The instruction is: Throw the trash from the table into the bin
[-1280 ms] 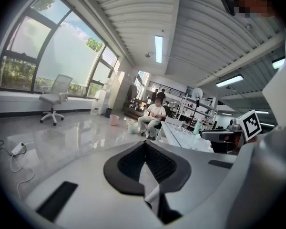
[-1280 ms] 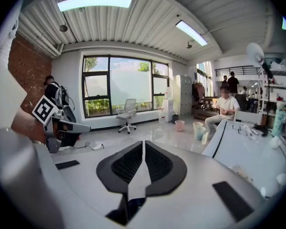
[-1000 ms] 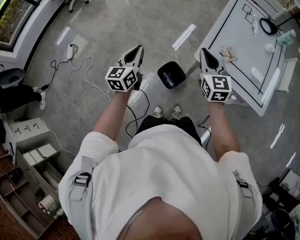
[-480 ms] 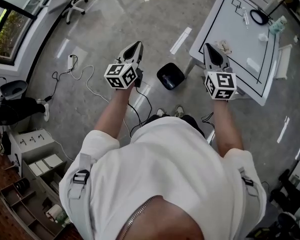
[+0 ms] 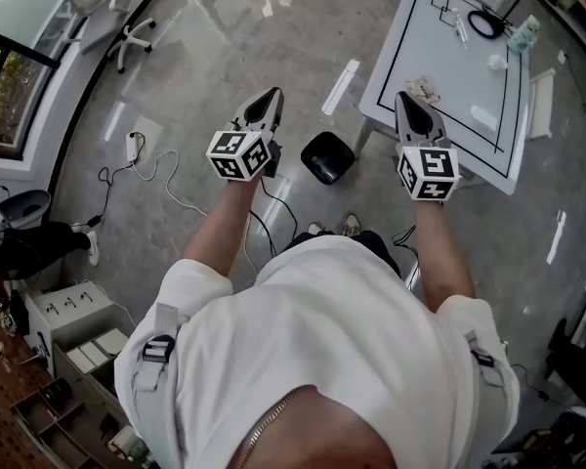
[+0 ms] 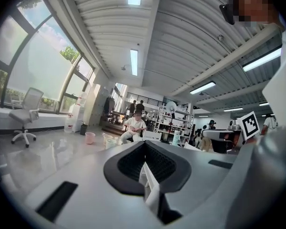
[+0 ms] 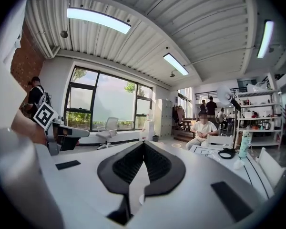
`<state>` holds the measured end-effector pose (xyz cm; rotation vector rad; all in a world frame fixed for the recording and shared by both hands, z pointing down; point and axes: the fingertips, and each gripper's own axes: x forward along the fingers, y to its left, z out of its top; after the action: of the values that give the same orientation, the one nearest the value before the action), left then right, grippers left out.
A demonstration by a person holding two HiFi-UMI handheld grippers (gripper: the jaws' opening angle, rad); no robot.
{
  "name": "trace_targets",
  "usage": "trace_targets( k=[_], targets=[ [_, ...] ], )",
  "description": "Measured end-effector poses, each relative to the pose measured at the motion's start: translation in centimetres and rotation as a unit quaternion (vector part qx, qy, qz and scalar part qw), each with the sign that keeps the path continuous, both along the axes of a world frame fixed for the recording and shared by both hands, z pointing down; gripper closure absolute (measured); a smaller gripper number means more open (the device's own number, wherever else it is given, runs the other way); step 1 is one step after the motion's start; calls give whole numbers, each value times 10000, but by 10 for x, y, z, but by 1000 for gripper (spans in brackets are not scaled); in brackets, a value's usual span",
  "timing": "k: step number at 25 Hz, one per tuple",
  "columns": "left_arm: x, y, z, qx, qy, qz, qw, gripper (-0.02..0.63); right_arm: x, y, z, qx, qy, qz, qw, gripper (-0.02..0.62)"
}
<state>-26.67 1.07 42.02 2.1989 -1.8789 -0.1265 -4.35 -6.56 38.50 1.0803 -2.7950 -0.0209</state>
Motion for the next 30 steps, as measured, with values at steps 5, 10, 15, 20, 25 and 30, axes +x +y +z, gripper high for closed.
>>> trace_targets(
  k=[5,10,15,20,25,30],
  targets=[
    [20,-11,9,-48,75,378,9992,595,22,7,11,-82,71,391,9992,589],
    [50,-29,2,-8,109,787,9968,595,52,10,4,-98,72,762,9970,589],
    [89,-57,7,-68,57,1173,9931,595,88,-2,11,-134,66,1109,9937,589],
    [142,-89,12,-105,28,1436,9896,595,137,-19,15,-154,61,1353,9907,589],
    [192,-132,13,-148,-39,1500,9886,595,188,-56,17,-171,4,1469,9890,589],
    [246,-177,5,-174,-97,1458,9891,595,239,-95,12,-201,-85,1445,9893,589]
  ],
)
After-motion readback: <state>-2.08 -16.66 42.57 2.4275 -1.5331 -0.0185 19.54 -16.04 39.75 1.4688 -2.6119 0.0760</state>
